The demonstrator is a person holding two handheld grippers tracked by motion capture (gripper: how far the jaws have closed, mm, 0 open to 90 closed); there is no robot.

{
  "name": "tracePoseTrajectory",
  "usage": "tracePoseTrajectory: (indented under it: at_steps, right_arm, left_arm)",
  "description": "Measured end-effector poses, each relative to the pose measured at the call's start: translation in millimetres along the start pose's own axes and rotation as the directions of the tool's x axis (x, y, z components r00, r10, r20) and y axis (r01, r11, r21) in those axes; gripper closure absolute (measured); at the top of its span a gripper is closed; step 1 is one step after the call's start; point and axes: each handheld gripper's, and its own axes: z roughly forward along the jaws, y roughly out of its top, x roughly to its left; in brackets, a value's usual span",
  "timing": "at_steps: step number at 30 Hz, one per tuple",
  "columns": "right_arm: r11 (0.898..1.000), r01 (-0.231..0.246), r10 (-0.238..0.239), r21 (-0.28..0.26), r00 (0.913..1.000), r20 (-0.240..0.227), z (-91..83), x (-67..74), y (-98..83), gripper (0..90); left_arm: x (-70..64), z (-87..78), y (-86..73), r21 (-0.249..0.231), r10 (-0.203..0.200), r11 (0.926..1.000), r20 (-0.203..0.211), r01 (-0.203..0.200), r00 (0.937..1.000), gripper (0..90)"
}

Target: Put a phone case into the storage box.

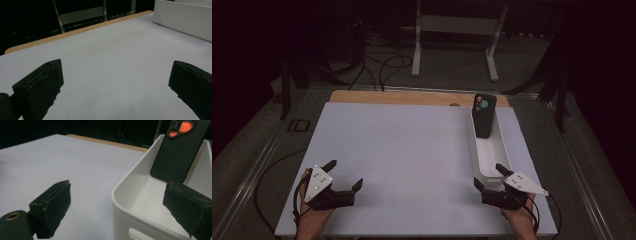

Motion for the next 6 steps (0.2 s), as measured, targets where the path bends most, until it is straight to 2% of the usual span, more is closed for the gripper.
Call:
tracePoseTrajectory:
  at_steps: [6]
  right_arm:
    - [1.0,0.014,-0.014,0.001,0.9999,-0.005,0.5,1.8,-0.8,7.9]
  left_arm:
    - [-0.1,0.6,0.0,0.0,0.0,1.0,-0.001,0.0,1.0,0.1]
